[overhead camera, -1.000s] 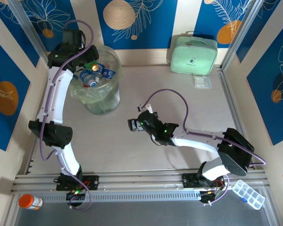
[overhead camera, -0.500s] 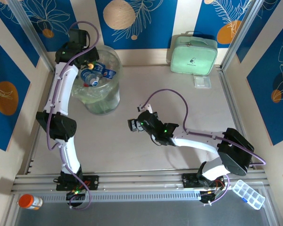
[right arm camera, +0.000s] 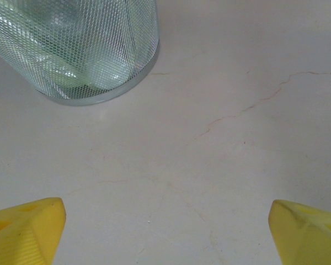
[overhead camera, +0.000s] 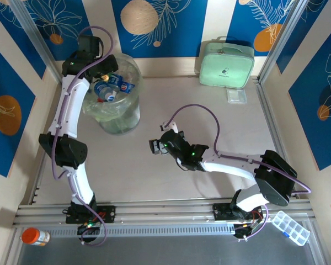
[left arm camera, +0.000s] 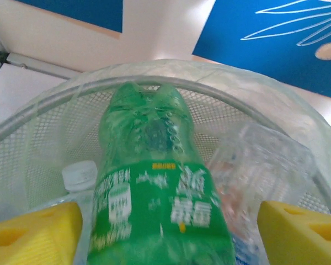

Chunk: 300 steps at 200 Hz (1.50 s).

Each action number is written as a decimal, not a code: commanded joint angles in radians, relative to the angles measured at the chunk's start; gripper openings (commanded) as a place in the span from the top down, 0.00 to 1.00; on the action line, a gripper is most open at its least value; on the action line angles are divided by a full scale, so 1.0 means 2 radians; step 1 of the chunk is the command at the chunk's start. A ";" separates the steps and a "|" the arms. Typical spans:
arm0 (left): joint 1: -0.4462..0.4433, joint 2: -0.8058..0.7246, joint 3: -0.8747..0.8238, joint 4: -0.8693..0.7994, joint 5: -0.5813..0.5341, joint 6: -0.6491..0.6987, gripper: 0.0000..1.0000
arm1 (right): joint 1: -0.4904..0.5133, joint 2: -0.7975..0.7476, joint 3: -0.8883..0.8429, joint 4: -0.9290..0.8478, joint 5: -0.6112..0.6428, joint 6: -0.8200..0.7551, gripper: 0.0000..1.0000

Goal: Put the plastic bottles in the bin

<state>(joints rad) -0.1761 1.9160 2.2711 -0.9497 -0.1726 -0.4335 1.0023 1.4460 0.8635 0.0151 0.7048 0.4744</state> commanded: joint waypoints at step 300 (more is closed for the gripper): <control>-0.027 -0.338 -1.087 1.036 -0.117 0.269 0.01 | -0.430 -0.145 -0.262 0.261 -0.211 -0.207 0.01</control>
<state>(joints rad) -0.2569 1.1324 0.1123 0.7834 -0.3866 0.1066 0.2401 1.0771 0.3691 0.4034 0.3298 -0.0303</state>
